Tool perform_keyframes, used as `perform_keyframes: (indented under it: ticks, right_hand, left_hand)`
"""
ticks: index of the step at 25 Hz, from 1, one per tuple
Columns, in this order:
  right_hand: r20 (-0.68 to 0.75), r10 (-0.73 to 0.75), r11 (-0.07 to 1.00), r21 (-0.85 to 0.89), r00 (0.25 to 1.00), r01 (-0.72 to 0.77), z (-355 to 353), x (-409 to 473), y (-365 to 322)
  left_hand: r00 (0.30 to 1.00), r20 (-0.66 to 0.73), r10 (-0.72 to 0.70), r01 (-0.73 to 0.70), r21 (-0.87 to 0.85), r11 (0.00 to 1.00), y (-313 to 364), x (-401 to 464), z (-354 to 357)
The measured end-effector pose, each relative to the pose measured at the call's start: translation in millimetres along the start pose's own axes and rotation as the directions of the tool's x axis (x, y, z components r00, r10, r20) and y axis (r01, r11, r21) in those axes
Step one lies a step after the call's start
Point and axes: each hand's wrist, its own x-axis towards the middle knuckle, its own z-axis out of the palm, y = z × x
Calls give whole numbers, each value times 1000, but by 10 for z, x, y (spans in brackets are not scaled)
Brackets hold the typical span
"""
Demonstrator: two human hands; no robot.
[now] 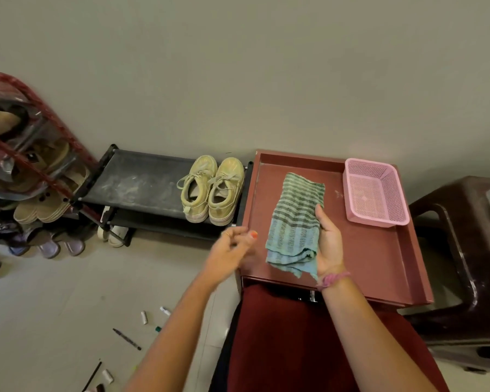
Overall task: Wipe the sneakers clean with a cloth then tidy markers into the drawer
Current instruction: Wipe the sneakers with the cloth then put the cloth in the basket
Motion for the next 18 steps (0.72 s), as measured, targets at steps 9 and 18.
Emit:
perform_keyframes:
  ticks: [9, 18]
  right_hand:
    - [-186, -21, 999, -48, 982, 12, -430, 375, -84]
    - [-272, -57, 998, -53, 961, 45, -786, 642, -23]
  left_hand:
    - [905, 147, 399, -117, 988, -98, -677, 1363, -838]
    - [784, 174, 596, -153, 985, -86, -1048, 1671, -804]
